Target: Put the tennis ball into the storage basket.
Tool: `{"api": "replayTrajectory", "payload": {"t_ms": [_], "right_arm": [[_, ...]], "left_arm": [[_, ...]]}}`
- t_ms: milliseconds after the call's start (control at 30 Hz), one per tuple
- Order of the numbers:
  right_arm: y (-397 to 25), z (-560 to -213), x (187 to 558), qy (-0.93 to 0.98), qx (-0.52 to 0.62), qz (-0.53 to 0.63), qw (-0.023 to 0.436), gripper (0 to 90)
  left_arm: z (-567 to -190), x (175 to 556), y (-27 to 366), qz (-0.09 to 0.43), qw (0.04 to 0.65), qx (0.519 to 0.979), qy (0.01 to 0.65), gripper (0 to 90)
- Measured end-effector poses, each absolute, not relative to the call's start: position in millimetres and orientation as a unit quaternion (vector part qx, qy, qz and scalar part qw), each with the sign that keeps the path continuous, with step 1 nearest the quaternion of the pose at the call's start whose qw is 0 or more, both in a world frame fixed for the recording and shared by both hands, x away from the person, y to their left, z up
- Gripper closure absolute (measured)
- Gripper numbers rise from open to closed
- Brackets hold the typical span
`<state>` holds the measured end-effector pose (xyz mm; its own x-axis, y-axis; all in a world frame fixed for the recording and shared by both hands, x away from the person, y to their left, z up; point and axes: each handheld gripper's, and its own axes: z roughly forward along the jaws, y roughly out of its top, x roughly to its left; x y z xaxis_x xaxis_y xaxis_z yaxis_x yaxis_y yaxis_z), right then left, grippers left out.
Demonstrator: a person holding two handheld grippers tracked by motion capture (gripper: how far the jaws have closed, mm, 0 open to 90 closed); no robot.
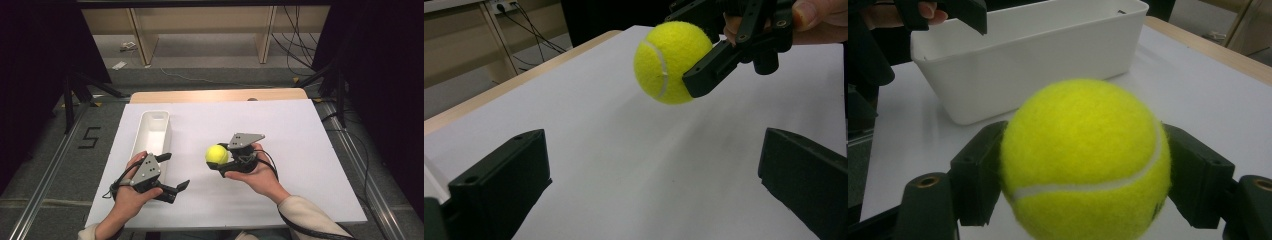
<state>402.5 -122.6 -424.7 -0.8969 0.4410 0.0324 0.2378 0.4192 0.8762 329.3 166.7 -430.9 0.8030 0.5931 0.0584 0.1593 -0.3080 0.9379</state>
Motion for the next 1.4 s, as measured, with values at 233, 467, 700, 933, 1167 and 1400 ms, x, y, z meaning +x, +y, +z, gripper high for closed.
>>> {"api": "replayTrajectory", "payload": {"t_ms": [233, 467, 700, 933, 1167, 1400], "right_arm": [[-120.5, -421.7, 404.7, 0.833, 0.203, 0.505, 0.103, 26.3], [-118.9, -420.1, 406.1, 0.831, 0.203, 0.507, 0.105, 26.3], [-117.6, -418.5, 407.6, 0.830, 0.203, 0.508, 0.106, 26.3], [-116.6, -417.0, 408.7, 0.829, 0.203, 0.510, 0.108, 26.3], [-115.3, -416.4, 409.8, 0.829, 0.203, 0.510, 0.107, 26.3], [-114.2, -415.8, 411.0, 0.829, 0.201, 0.510, 0.109, 26.3]], "left_arm": [[-430.9, 329.3, 166.7, 0.202, 0.537, 0.783, 0.241, 0.0], [-430.8, 329.3, 166.8, 0.202, 0.537, 0.783, 0.240, 0.0], [-430.8, 329.3, 166.8, 0.202, 0.537, 0.783, 0.240, 0.0], [-430.8, 329.2, 166.7, 0.203, 0.537, 0.783, 0.239, 0.0], [-430.8, 329.2, 166.9, 0.202, 0.537, 0.783, 0.240, 0.0], [-431.0, 329.3, 166.8, 0.202, 0.537, 0.783, 0.240, 0.0]]}}
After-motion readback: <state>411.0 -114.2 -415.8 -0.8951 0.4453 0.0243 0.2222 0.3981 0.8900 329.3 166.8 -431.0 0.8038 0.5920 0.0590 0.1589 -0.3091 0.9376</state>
